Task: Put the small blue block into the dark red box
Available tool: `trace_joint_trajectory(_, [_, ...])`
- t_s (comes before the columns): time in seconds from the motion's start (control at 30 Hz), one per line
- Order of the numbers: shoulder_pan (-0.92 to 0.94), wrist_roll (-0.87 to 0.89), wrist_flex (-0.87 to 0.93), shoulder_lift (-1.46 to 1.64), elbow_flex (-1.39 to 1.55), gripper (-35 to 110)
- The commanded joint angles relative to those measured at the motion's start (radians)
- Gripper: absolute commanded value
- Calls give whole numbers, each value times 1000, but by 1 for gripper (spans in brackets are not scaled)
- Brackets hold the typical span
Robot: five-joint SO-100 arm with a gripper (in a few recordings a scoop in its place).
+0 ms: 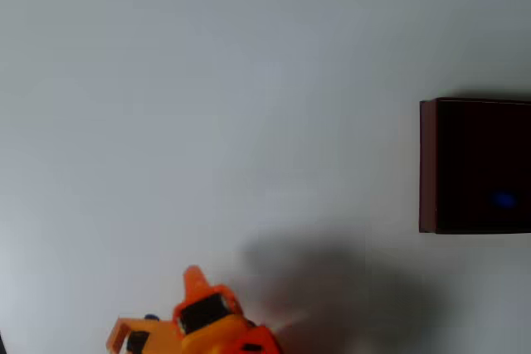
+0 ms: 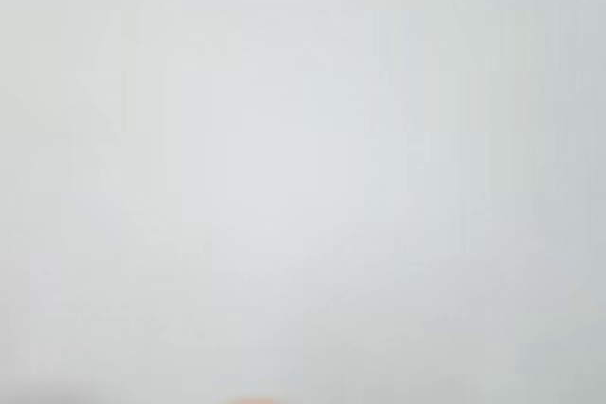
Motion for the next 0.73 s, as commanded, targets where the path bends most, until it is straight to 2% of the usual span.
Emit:
trace_joint_trajectory(0.0, [-97, -6, -23, 40, 83, 0])
trace_joint_trajectory(0.7, [-107, 2, -25, 51, 92, 0])
